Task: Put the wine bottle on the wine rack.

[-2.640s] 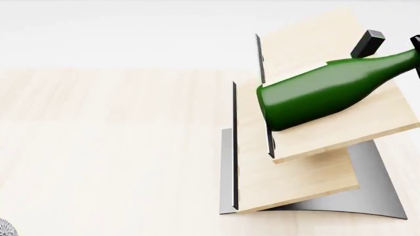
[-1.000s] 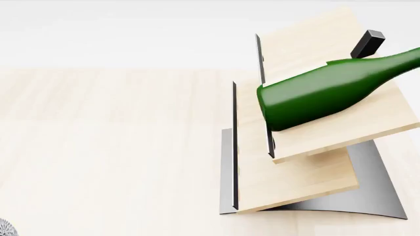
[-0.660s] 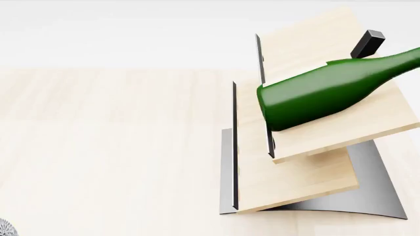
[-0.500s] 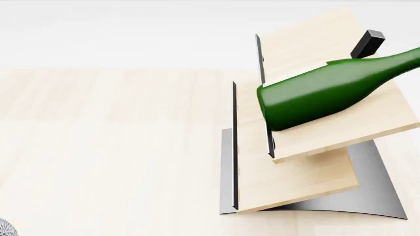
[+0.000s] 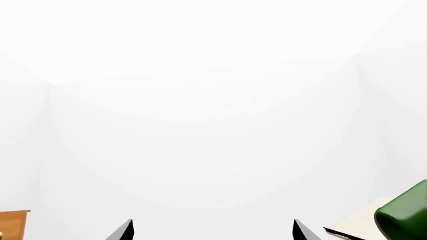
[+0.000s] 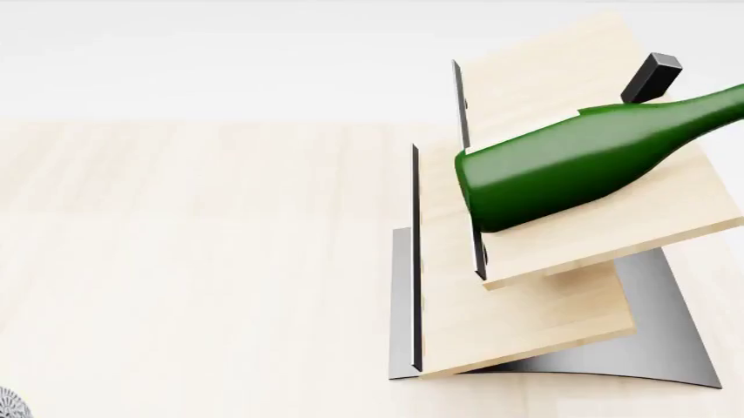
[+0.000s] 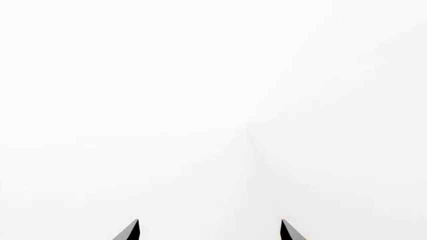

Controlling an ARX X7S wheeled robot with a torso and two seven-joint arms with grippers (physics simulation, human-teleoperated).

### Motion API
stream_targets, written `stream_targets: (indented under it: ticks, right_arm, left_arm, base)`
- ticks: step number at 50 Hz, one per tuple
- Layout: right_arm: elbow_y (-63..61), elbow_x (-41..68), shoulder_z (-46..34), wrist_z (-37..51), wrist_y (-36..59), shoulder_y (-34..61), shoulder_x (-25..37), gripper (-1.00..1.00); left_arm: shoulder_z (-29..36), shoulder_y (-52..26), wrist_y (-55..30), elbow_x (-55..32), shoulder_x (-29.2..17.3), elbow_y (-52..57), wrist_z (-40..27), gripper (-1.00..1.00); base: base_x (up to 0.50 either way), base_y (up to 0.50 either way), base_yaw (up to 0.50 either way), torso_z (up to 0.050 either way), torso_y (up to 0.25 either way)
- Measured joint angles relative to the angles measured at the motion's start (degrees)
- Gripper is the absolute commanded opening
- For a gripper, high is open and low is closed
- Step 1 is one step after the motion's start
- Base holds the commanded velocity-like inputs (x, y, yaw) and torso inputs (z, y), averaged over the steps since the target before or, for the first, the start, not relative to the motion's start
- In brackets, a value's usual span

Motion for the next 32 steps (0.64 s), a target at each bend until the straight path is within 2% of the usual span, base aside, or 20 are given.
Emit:
stream_targets:
  ticks: [5, 19, 32]
  right_arm:
    - [-3.9, 1.1, 5.5, -1.8, -1.8, -3.9, -2.1, 1.0]
    - [-14.1, 16.3, 23.7, -14.2, -11.3, -14.1, -12.1, 1.0]
    - [-19.2, 44.4, 36.1, -33.7, -20.7, -17.0, -24.2, 1.0]
  left_arm:
    - [0.1, -0.1, 0.0, 0.0, 0.0, -0.1, 0.0, 1.0]
    - [0.4, -0.1, 0.3, 0.1, -0.1, -0.4, -0.3, 1.0]
    - [0.6, 0.0, 0.5, 0.2, -0.3, -0.5, -0.5, 1.0]
  base:
    - [0.0, 0.0, 0.0, 0.0, 0.0]
    - [0.0, 0.0, 0.0, 0.0, 0.0]
    - [0.0, 0.0, 0.0, 0.0, 0.0]
